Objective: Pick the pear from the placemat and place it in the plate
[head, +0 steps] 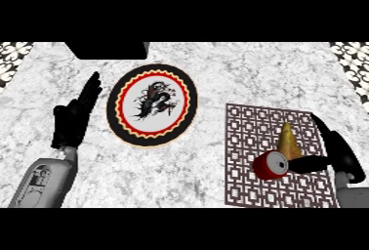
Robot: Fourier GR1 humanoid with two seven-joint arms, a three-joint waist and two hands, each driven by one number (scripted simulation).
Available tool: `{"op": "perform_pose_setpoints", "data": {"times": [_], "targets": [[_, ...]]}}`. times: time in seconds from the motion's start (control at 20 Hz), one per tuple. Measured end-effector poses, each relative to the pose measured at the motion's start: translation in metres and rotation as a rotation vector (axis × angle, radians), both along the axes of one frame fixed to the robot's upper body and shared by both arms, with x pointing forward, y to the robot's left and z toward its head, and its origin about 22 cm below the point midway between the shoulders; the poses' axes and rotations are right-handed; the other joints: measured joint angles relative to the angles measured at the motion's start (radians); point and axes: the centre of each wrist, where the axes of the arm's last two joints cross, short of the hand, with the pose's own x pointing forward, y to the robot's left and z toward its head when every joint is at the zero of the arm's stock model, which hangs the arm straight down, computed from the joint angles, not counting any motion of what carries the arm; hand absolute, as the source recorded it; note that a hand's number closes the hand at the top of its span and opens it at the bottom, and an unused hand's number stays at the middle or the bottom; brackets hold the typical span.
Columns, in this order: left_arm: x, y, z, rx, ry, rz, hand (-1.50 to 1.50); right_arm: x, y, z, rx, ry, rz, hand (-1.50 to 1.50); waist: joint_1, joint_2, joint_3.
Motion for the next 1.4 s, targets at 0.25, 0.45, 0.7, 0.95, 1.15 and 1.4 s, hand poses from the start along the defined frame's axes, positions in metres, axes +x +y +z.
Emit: {"op": "perform_pose_setpoints", "data": {"times": [0.25, 0.45, 0.7, 0.95, 1.15, 1.4], "targets": [[-0.006, -0.005, 0.000, -0.010, -0.001, -0.001, 0.00, 0.005, -0.003, -0.018, 0.000, 0.023, 0.005, 1.50, 0.001, -0.001, -0.001], [-0.006, 0.002, 0.005, -0.002, -0.005, -0.002, 0.00, 0.009, -0.006, -0.022, -0.033, -0.024, 0.003, 1.50, 0.001, -0.002, -0.002], [-0.008, -0.005, -0.001, -0.007, -0.001, -0.003, 0.00, 0.016, -0.006, -0.031, -0.061, -0.071, -0.005, 1.50, 0.001, -0.006, -0.005], [-0.007, -0.002, 0.003, -0.009, -0.003, -0.007, 0.00, 0.011, -0.007, -0.033, -0.084, -0.126, -0.029, 1.50, -0.001, -0.005, -0.004], [-0.008, -0.007, 0.004, -0.014, 0.001, -0.011, 0.00, 0.017, -0.003, -0.021, -0.189, -0.168, 0.029, 1.50, 0.001, -0.003, -0.003], [-0.002, -0.005, 0.008, -0.007, -0.006, -0.023, 0.00, 0.041, 0.035, 0.003, -0.403, -0.202, 0.304, 1.50, 0.017, 0.000, -0.002]]}}
